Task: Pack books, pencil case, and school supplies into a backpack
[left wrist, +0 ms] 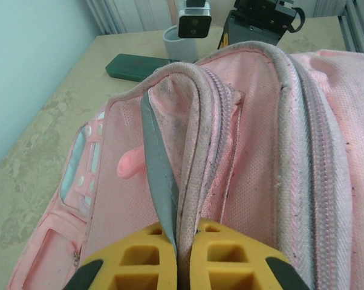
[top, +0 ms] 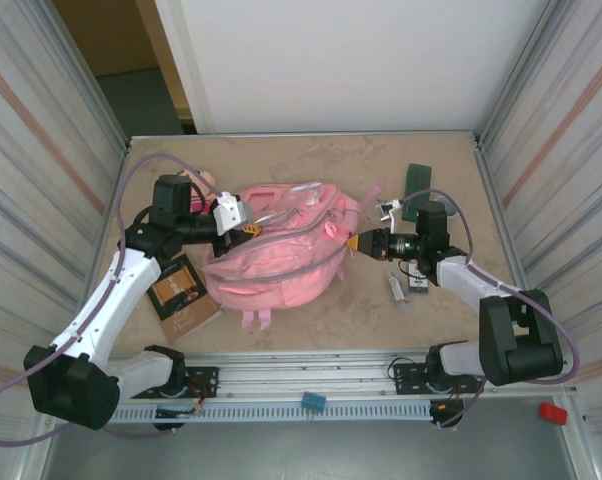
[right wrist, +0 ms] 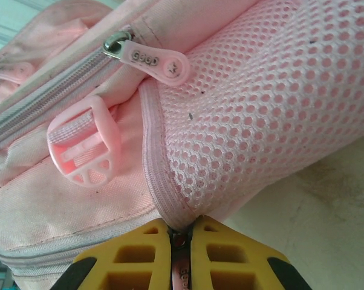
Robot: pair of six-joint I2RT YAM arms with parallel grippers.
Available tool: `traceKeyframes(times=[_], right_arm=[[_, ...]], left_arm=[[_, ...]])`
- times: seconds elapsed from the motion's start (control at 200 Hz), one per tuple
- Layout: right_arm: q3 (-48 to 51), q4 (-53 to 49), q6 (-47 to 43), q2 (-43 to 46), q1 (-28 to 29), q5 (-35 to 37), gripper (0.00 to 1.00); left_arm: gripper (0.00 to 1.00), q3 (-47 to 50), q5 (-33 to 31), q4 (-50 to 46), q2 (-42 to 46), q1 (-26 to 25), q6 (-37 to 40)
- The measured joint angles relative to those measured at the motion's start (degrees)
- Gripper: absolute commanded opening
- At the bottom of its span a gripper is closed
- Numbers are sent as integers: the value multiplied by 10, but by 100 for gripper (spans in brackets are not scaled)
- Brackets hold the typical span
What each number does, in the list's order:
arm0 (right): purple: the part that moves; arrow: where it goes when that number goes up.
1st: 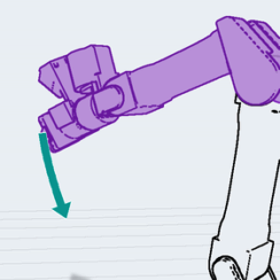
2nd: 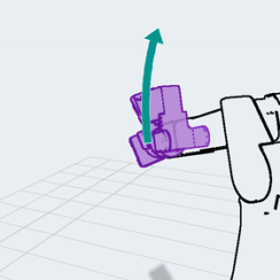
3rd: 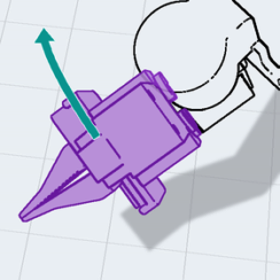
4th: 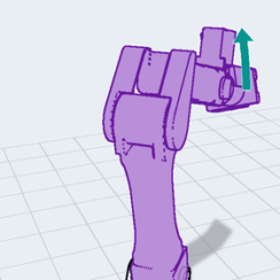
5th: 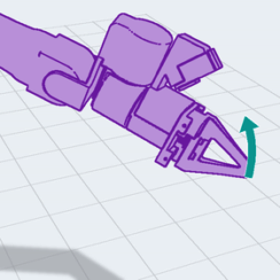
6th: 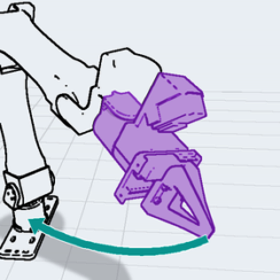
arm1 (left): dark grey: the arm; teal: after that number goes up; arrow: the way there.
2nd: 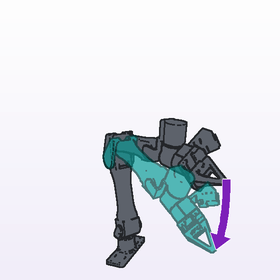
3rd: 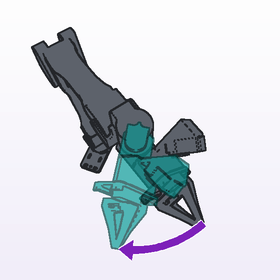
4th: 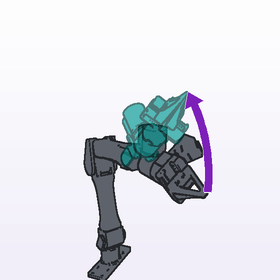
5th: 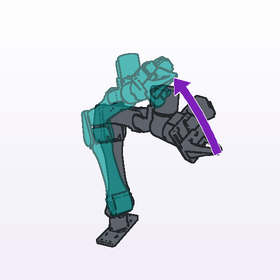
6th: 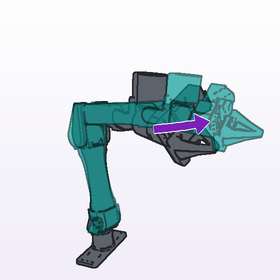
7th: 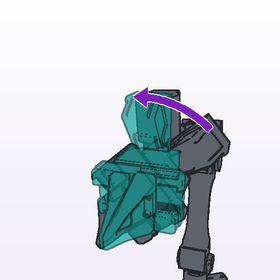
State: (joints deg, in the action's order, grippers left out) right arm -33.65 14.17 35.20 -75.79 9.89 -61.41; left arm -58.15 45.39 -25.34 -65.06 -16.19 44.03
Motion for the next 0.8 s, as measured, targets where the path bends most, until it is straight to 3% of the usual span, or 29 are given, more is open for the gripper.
traceKeyframes(times=[0.15, 0.496, 0.661, 0.802], right_arm=[[-20, -56, -10, 1, 14, 36, 0], [-108, -227, -60, 2, 78, 182, 2], [-118, -268, -71, 15, 84, 168, 3], [-143, -285, -74, 17, 92, 166, 2]], left_arm=[[0, 3, -51, 15, 1, -15, -15], [0, 18, -296, 61, 10, -118, -61], [0, 29, -375, 75, 2, -130, -76], [0, 41, -404, 88, -11, -141, -96]])
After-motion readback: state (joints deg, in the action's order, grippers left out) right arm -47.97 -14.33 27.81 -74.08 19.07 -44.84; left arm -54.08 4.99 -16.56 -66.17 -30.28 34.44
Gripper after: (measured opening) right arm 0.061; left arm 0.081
